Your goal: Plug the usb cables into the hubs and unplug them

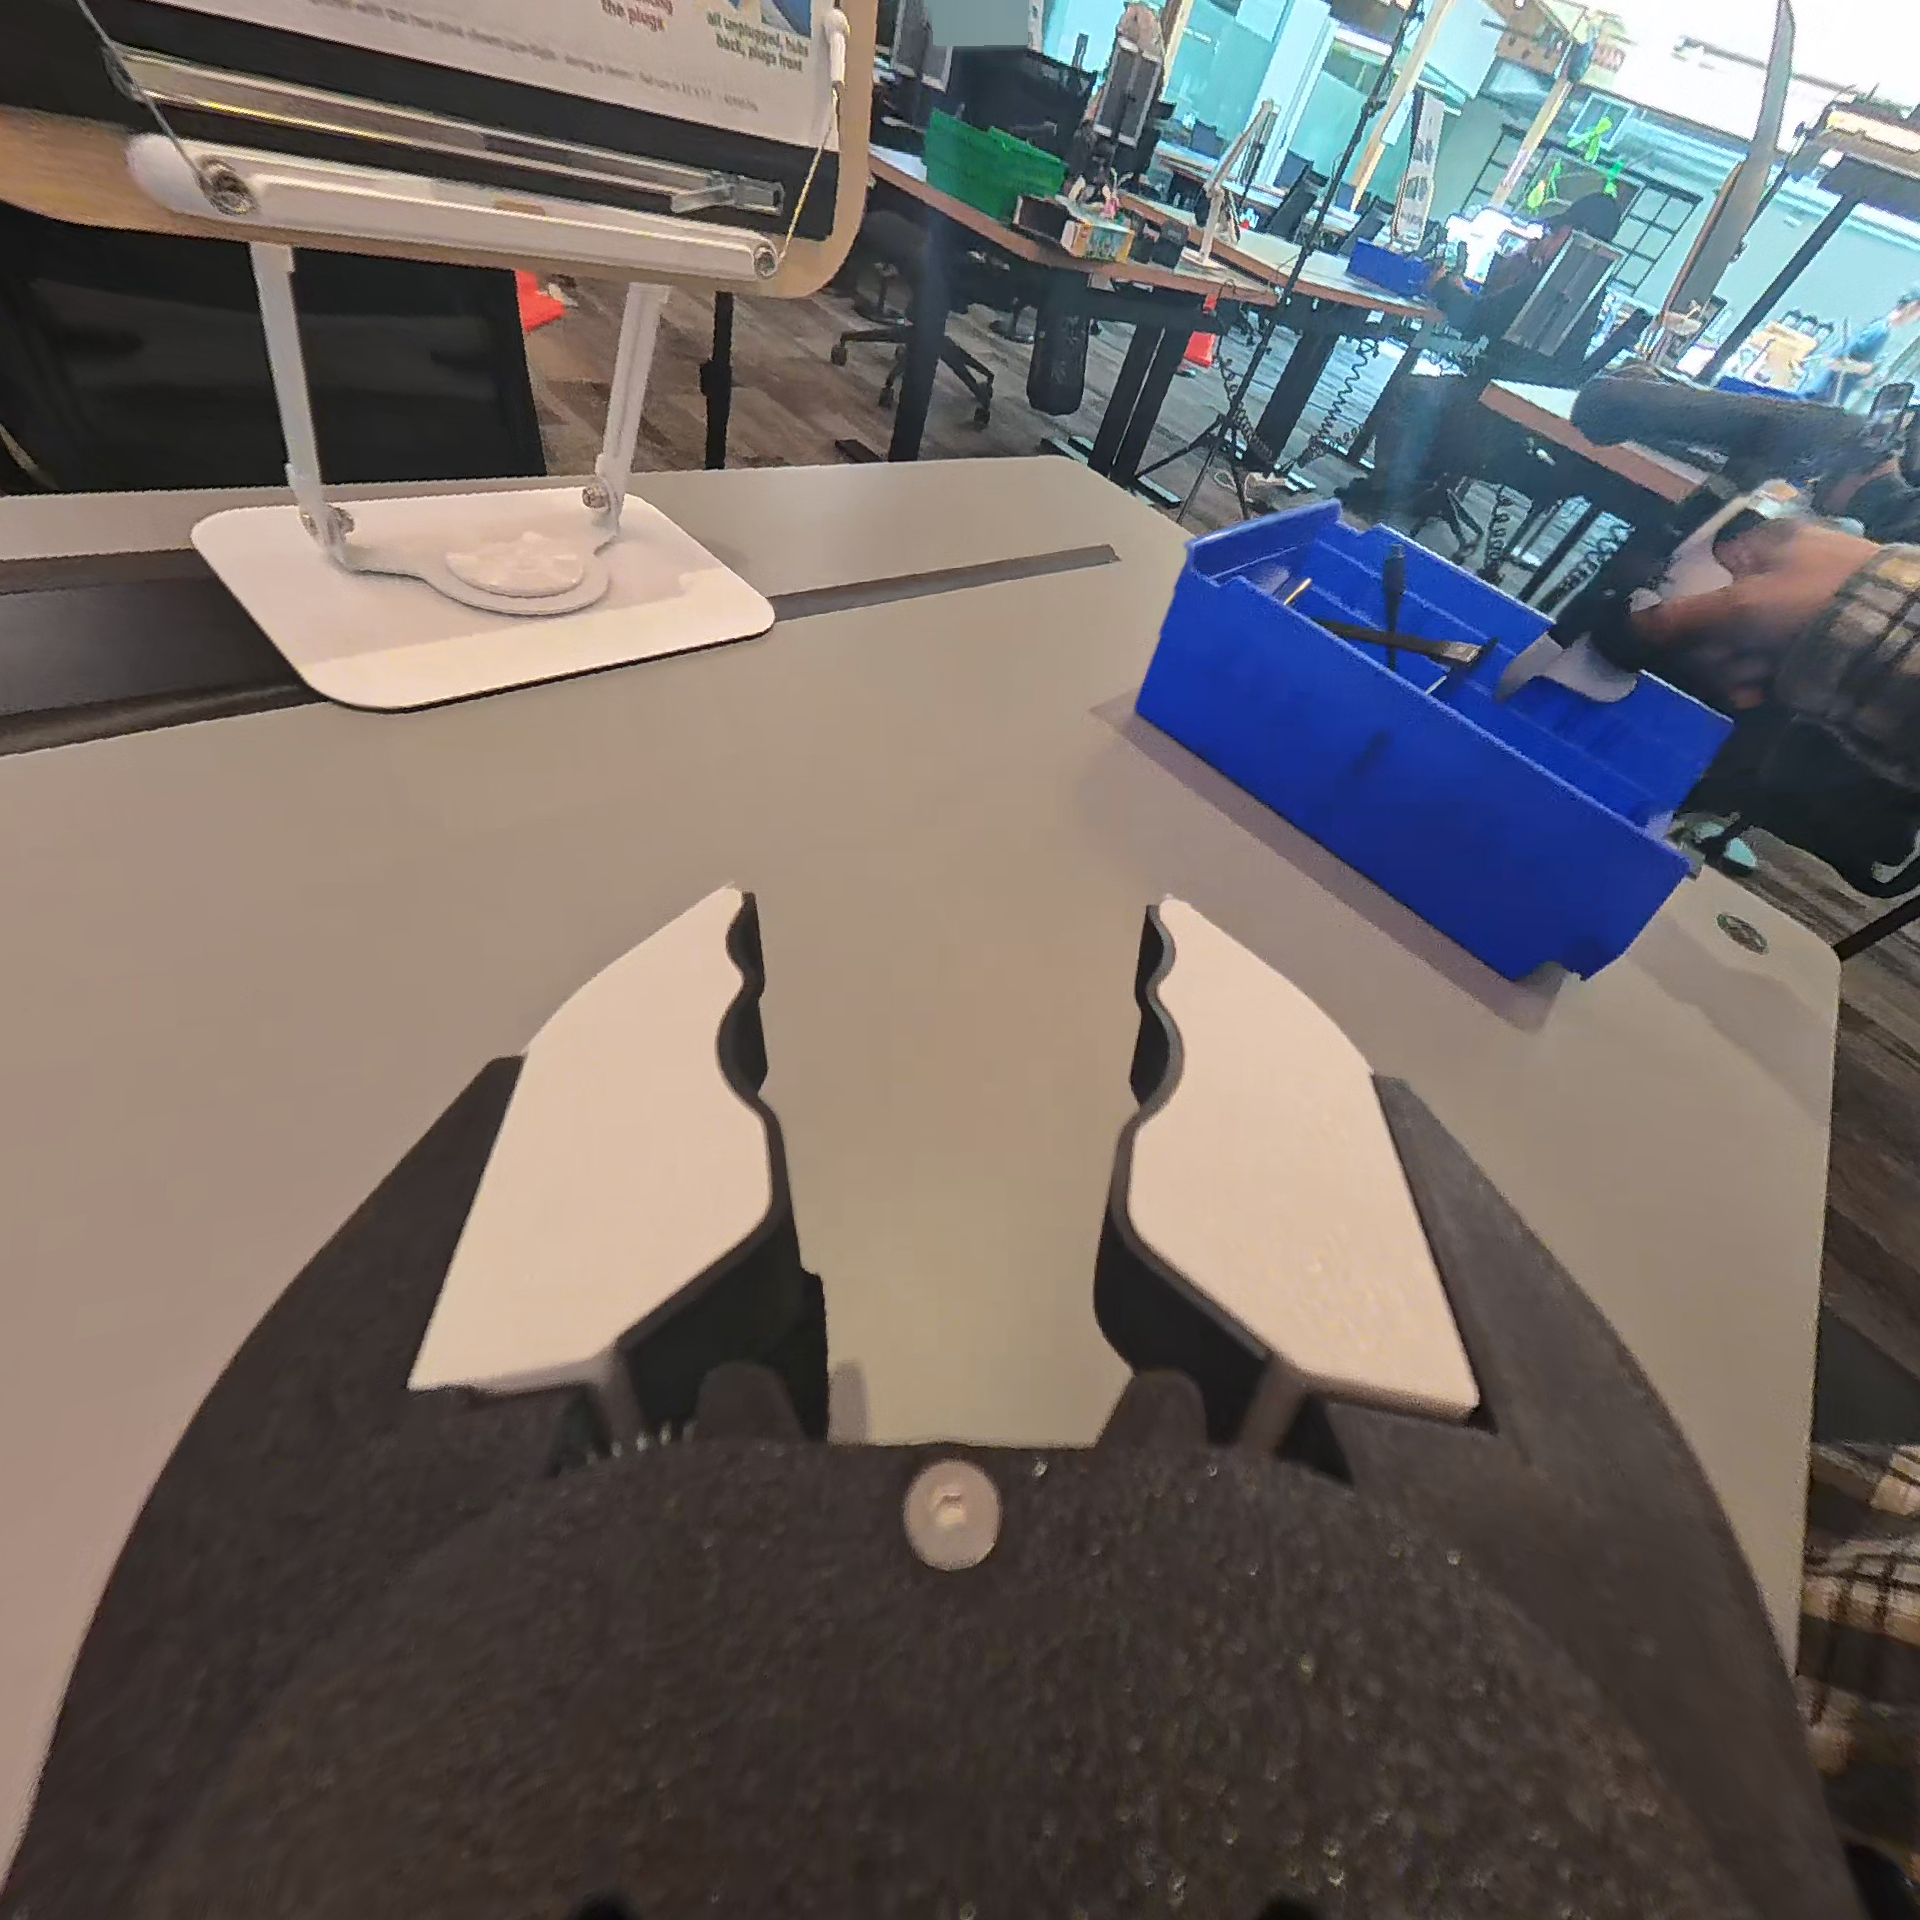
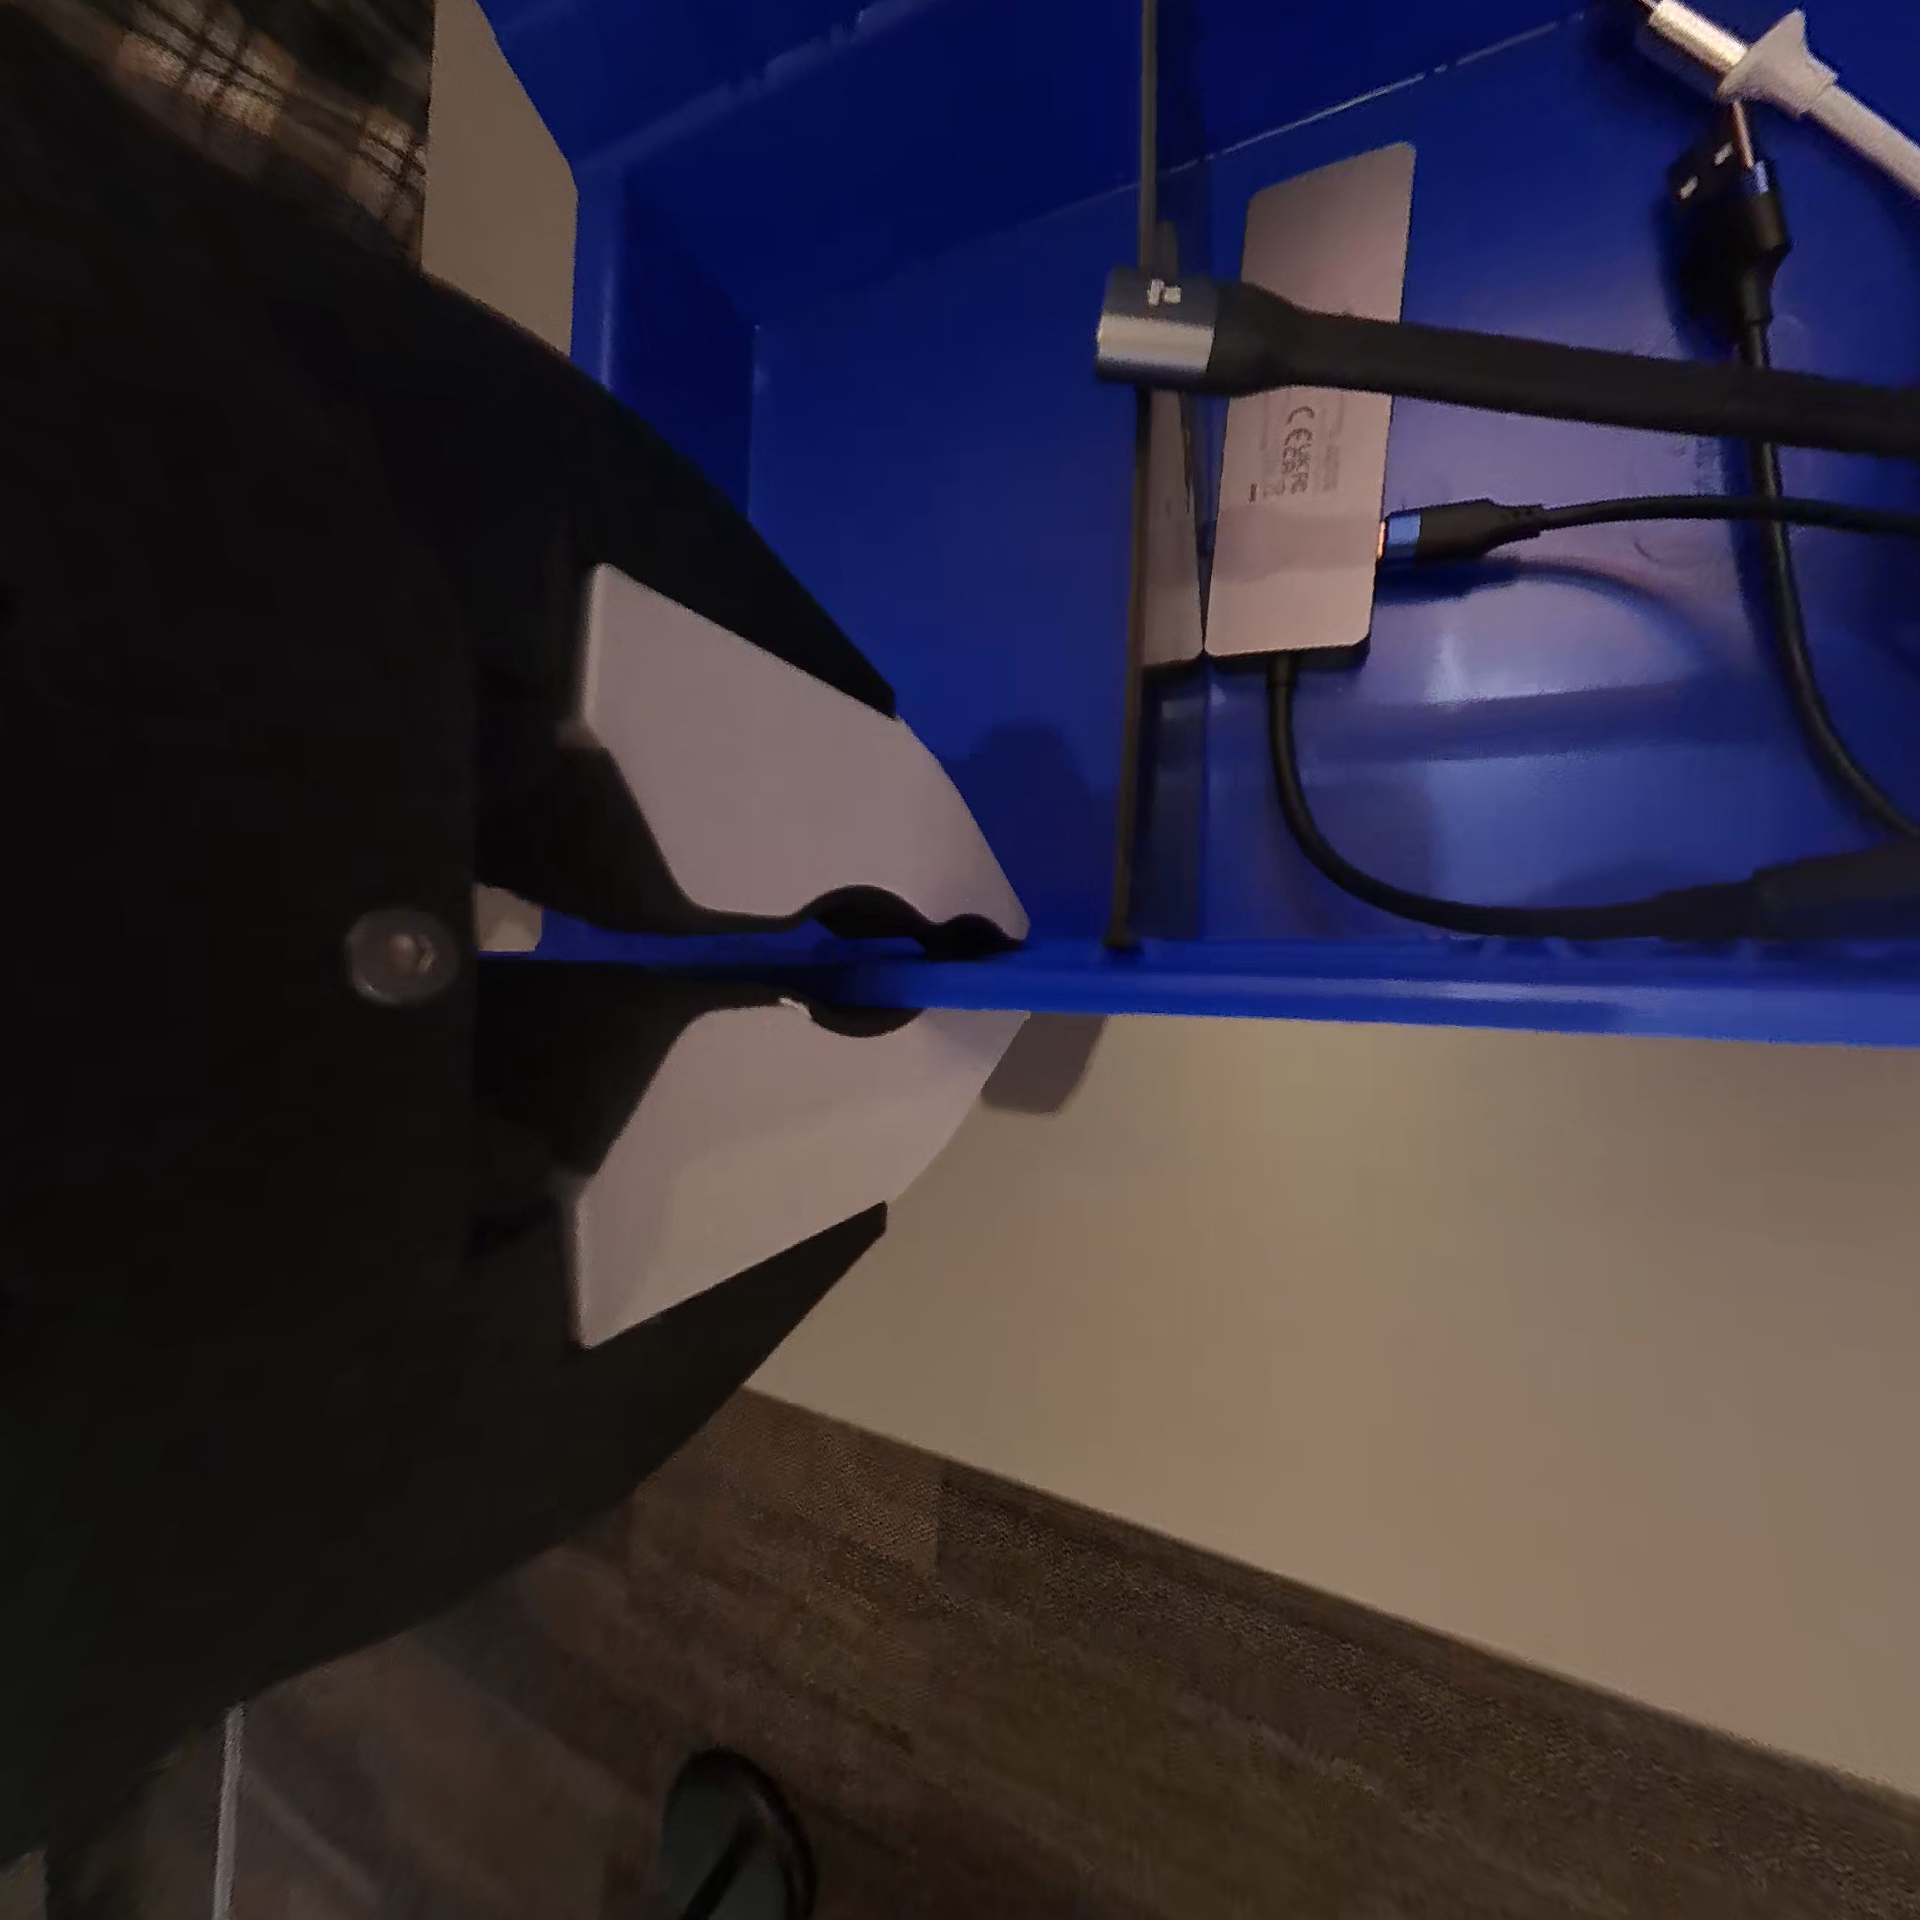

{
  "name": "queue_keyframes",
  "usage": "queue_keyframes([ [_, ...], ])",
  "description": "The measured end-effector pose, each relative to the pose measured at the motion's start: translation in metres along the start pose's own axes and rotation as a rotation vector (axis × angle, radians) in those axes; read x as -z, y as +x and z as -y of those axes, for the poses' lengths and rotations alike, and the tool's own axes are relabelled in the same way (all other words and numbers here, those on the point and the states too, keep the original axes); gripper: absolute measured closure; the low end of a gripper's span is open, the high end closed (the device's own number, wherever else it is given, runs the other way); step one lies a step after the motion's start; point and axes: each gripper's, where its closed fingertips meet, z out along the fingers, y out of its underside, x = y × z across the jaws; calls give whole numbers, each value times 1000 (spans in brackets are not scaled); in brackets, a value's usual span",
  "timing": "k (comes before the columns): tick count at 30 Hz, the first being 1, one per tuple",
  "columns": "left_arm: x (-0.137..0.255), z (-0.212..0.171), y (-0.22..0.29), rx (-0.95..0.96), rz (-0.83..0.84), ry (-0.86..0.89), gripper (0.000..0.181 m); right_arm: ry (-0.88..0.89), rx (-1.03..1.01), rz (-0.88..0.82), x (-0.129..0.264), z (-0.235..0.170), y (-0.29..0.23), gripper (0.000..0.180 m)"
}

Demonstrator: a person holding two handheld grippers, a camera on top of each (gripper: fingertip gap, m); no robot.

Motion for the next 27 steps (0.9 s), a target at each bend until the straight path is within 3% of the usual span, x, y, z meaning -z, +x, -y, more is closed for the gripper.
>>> queue_keyframes([
  [12,-31,0,7,-5,-37,-27,113,-6,-79,10,0,-20,59,177],
  [24,-35,-3,-1,20,-43,-11,113,4,-67,24,-1,-14,71,177],
  [27,-36,-1,-2,25,-58,4,113,38,-89,35,8,-11,71,155],
])
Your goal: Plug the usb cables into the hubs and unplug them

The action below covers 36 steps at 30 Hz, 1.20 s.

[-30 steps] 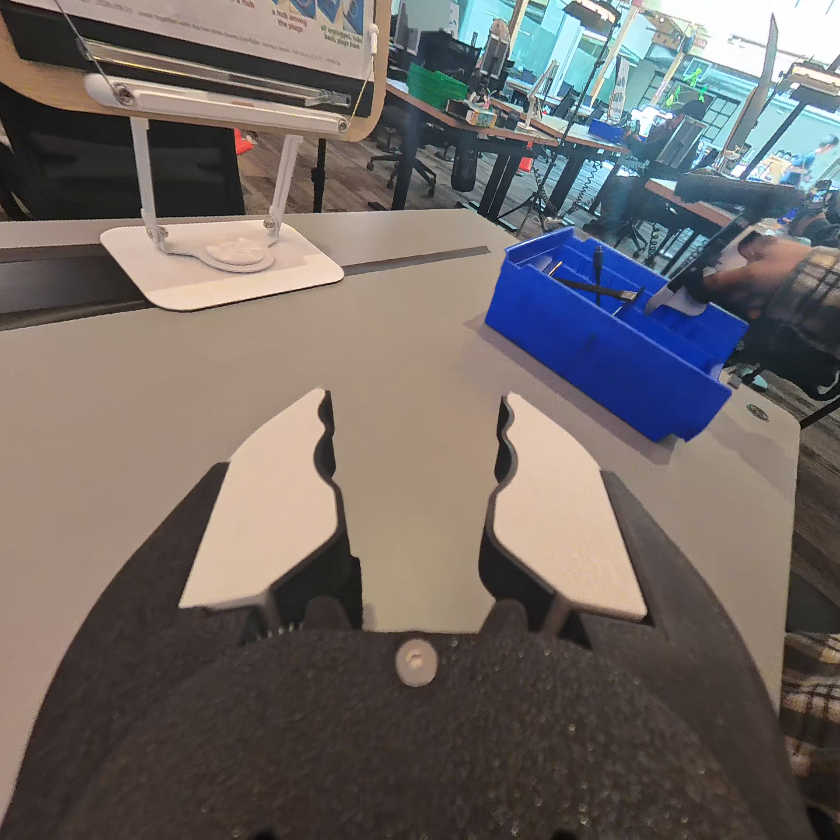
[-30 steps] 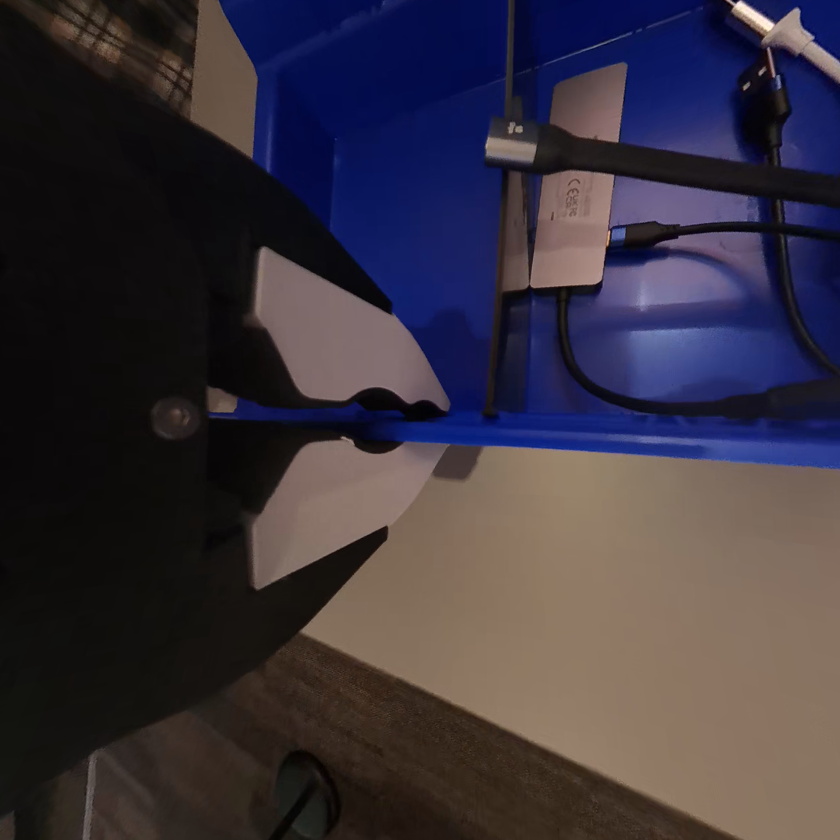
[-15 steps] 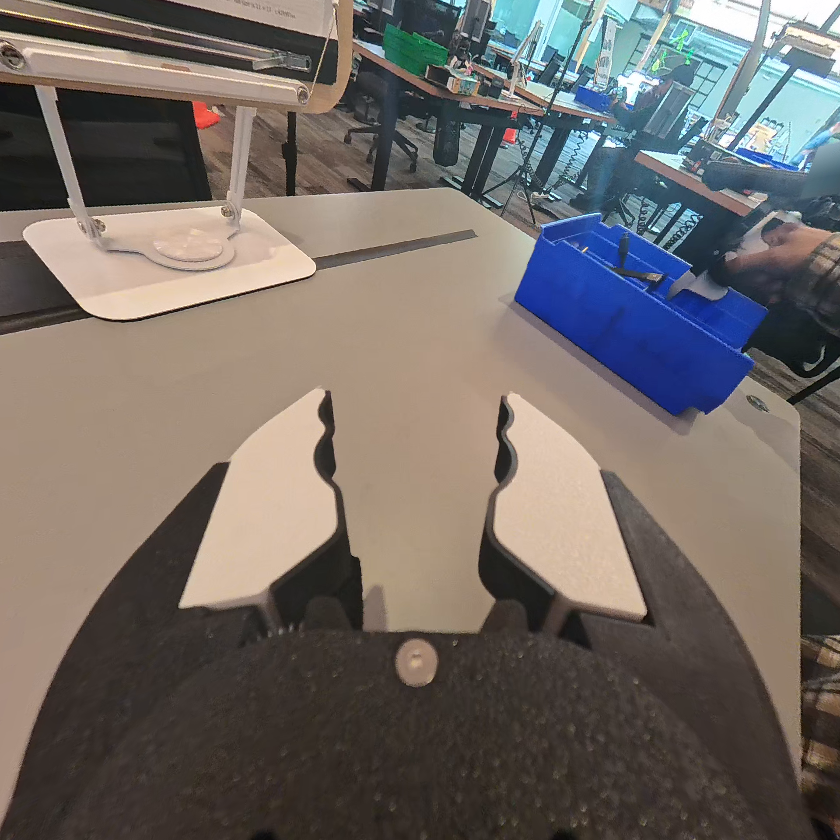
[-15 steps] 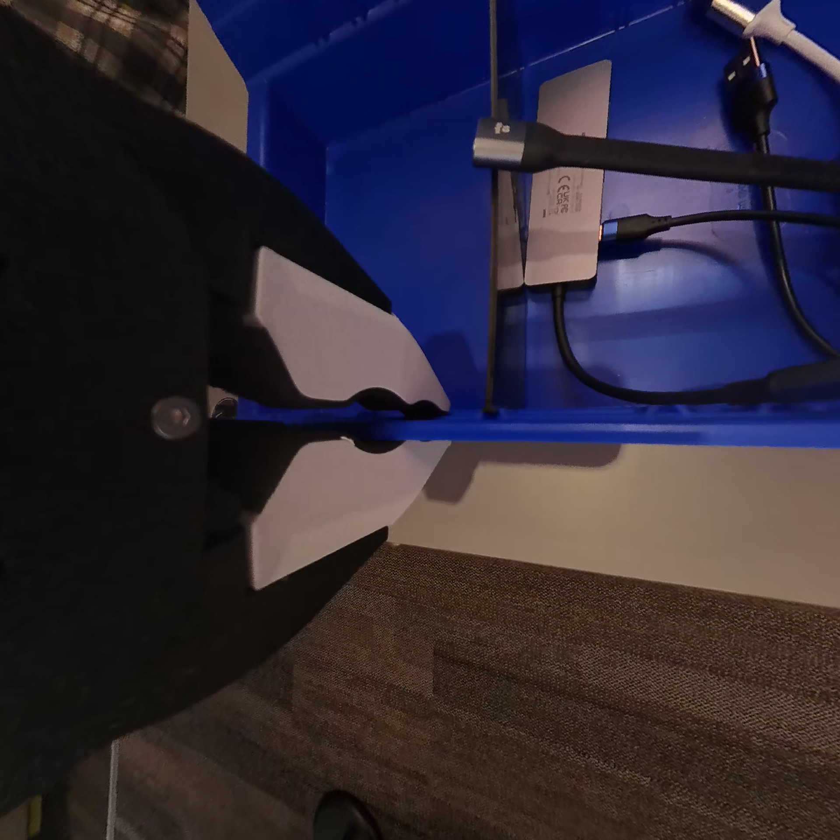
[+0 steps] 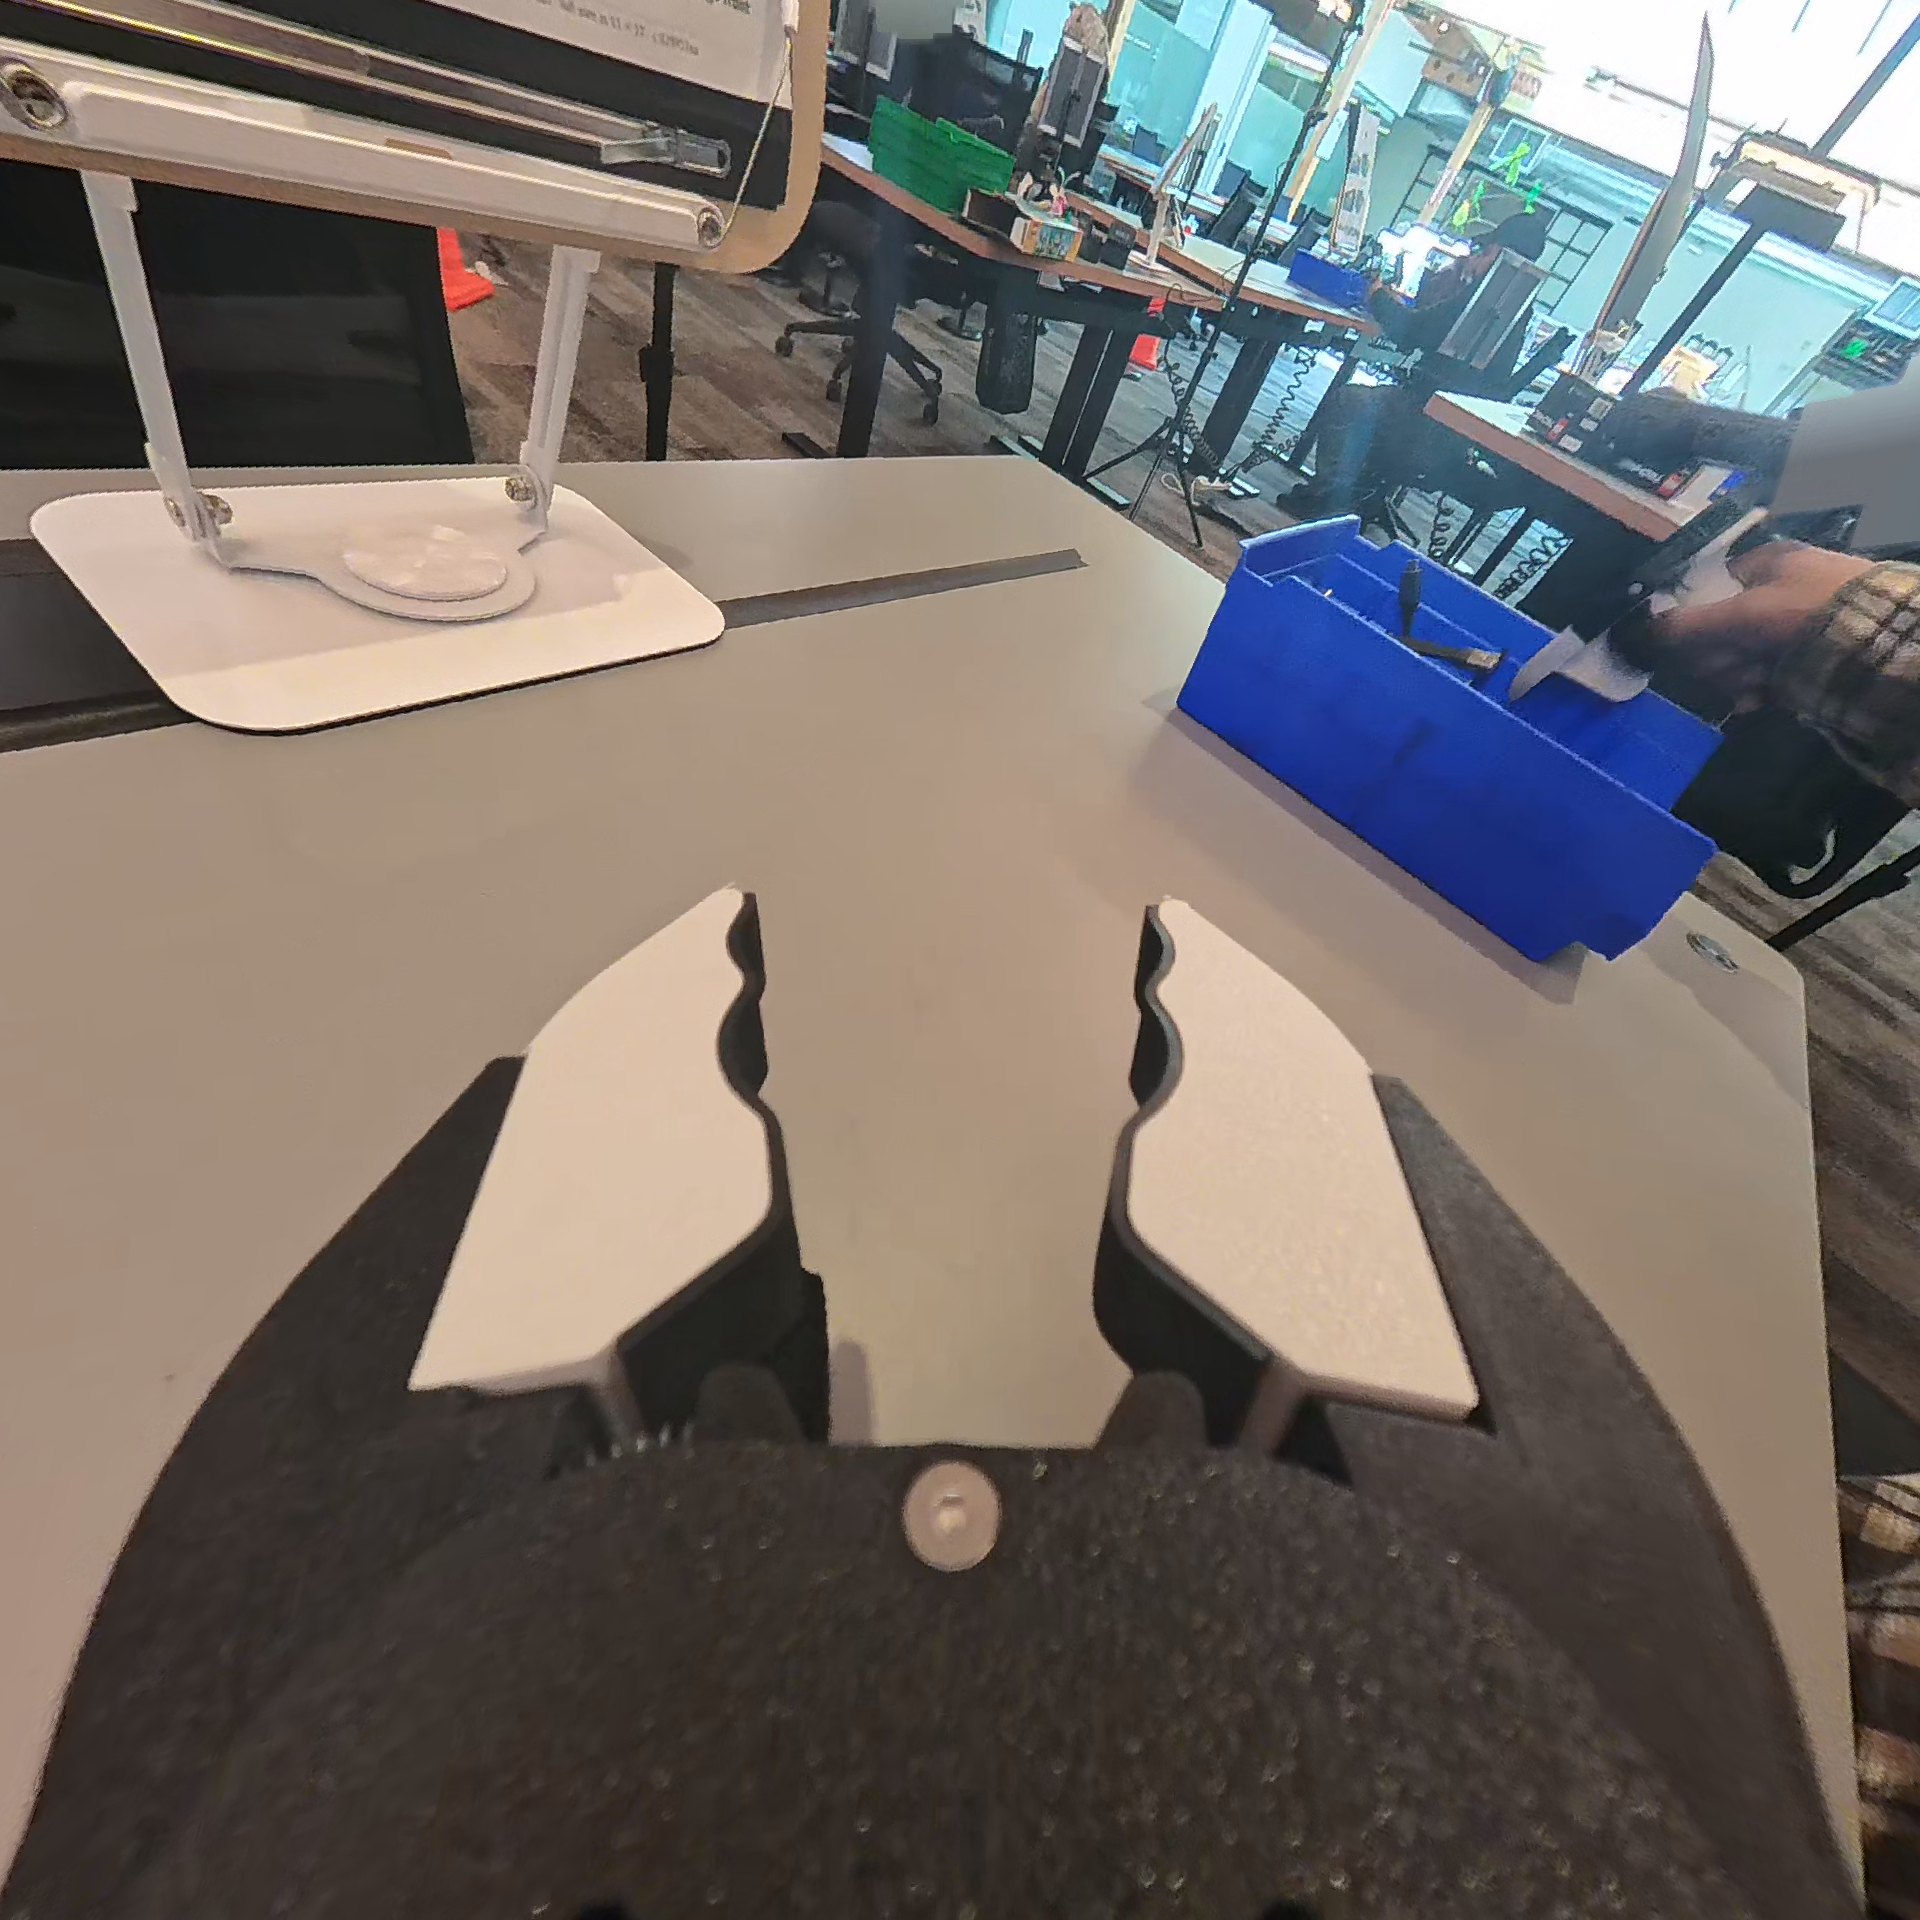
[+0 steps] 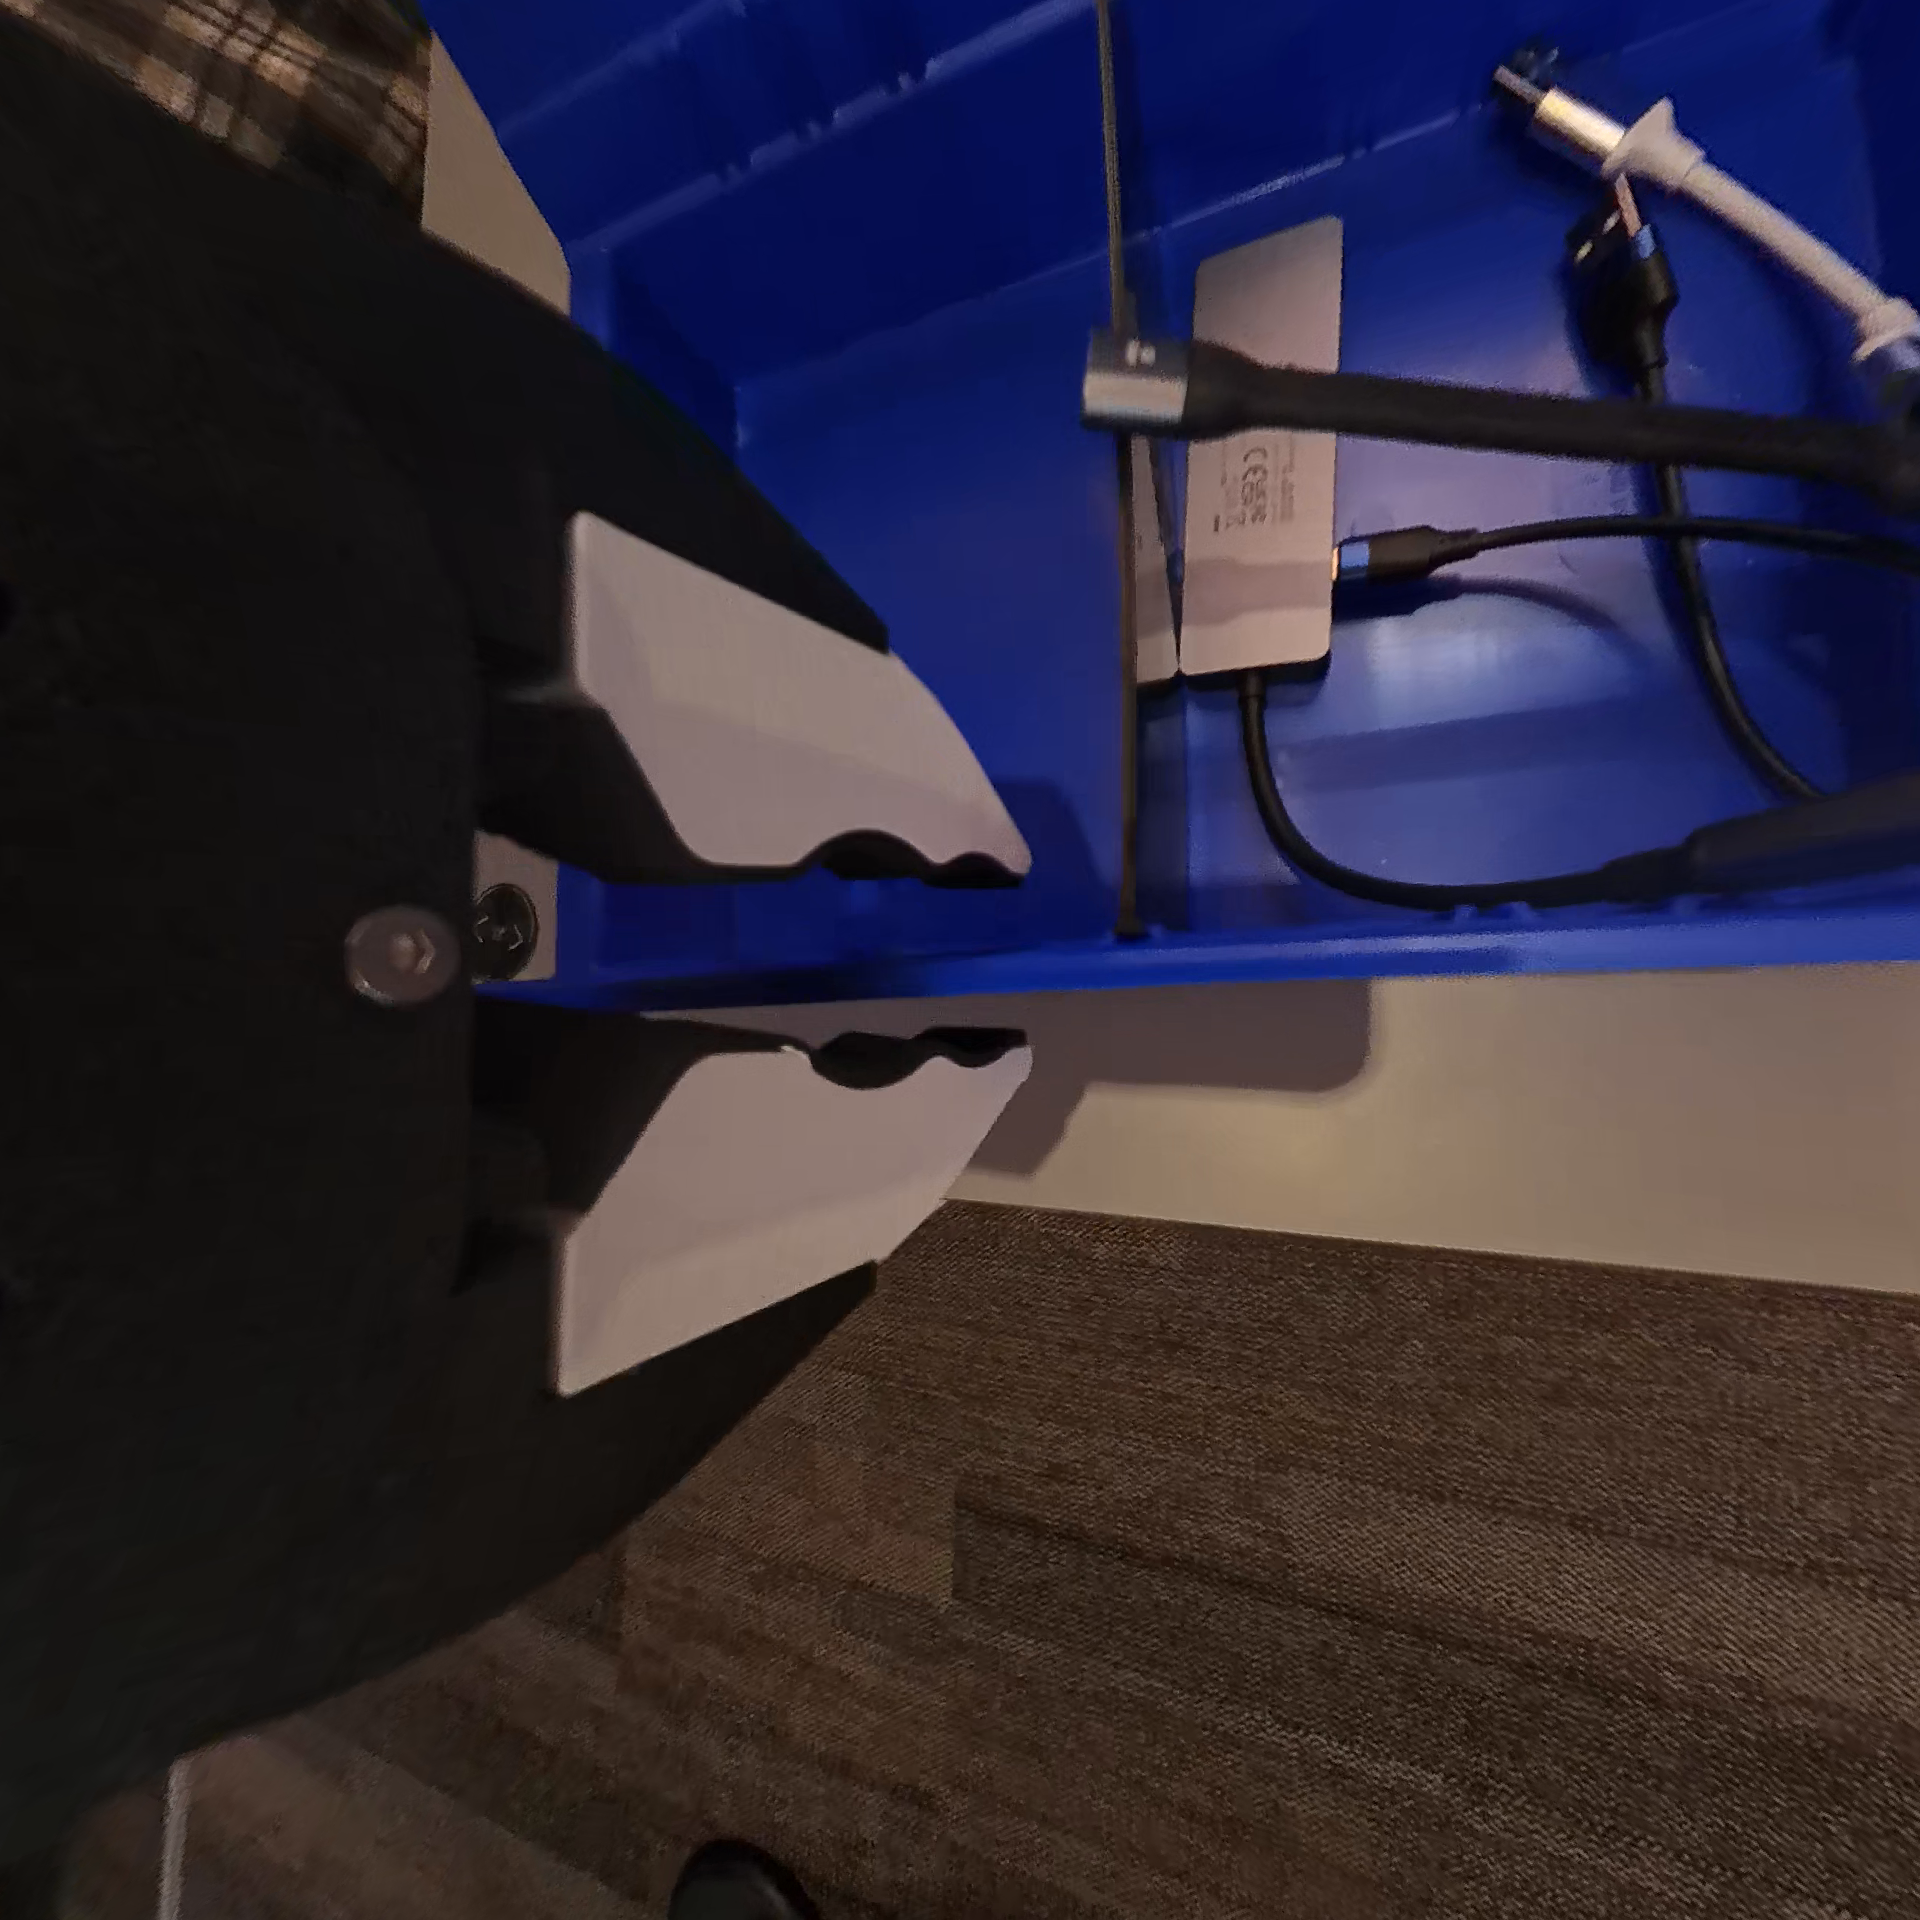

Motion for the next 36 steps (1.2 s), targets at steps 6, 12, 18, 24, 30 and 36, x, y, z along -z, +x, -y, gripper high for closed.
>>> queue_keyframes([
  [6,2,-2,-4,15,-22,35,113,79,8,-26,28,7,-1,138],
  [12,7,-4,-8,26,-28,49,113,184,8,-39,50,23,-15,129],
  [18,10,-4,-9,23,-27,54,113,190,80,-24,53,48,-55,123],
  [24,10,-6,-9,14,-16,51,113,47,157,-112,18,77,-80,125],
  [30,11,-6,-12,21,-14,51,113,-101,156,-212,-24,95,-80,129],
  [36,12,-5,-16,39,-16,54,113,-229,99,-290,-50,85,-66,169],
])
